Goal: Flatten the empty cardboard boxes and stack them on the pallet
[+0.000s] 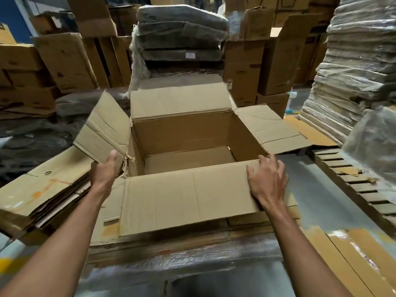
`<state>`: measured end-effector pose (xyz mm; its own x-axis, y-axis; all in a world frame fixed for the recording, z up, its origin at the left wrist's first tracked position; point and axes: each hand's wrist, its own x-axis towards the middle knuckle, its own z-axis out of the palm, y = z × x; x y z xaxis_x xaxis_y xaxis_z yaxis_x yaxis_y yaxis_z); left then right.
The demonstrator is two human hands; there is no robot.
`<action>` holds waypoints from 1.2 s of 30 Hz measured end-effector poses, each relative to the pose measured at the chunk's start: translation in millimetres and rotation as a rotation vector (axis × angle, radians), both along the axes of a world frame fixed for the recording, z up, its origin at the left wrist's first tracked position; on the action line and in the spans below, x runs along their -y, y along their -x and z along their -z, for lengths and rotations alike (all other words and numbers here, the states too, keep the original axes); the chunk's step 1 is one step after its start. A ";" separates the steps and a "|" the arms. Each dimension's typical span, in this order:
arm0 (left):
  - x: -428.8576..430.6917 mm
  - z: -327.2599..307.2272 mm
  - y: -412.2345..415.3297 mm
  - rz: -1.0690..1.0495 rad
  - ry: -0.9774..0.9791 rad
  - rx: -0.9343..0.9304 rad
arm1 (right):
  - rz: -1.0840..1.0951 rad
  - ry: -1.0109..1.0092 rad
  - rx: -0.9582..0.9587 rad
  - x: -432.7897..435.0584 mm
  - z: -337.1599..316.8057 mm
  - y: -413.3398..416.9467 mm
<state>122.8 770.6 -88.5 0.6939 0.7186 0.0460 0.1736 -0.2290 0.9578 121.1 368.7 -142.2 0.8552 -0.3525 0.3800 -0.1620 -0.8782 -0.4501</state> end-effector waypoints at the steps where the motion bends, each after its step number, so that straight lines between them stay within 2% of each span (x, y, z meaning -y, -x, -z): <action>1: 1.5 1.1 -1.1 0.032 0.006 0.015 | 0.037 -0.061 -0.008 0.0 5.3 8.9; 4: 5.5 3.8 -5.9 0.080 0.028 0.052 | 0.130 -0.244 0.012 -3.5 22.6 32.5; 9: 8.0 2.9 -10.3 0.019 0.086 0.062 | 0.222 -0.535 -0.024 2.2 17.7 58.2; 11: 6.2 2.8 -14.2 0.025 0.118 0.091 | 0.272 -0.859 0.023 13.3 20.7 64.4; 14: 8.6 2.1 -19.1 0.018 0.135 0.091 | 0.225 -1.518 0.236 5.5 28.6 76.1; 15: 12.6 0.1 -17.2 0.005 0.137 0.097 | 0.181 -1.661 0.302 -6.5 28.9 82.3; 16: 16.3 -1.1 -16.0 -0.003 0.137 0.113 | 0.155 -1.713 0.332 -22.2 27.5 87.1; 20: 25.5 -13.2 -9.1 0.013 0.148 0.137 | -0.044 -1.539 0.324 -88.3 10.0 92.7; 24: 18.0 -26.5 -6.3 0.117 0.248 0.234 | -0.188 -1.496 0.315 -137.0 -17.3 94.9; 29: 26.8 -62.8 5.6 0.233 0.275 0.372 | -0.130 -1.564 0.354 -112.7 -99.1 61.5; 36: 35.0 -146.9 21.8 0.449 0.316 0.489 | -0.573 -1.575 0.225 -78.5 -226.3 6.8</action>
<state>101.0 735.6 58.4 0.8780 0.4001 0.2628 -0.3355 0.1227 0.9340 114.4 447.2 84.1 0.9799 -0.1662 0.1099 0.1793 0.4946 -0.8504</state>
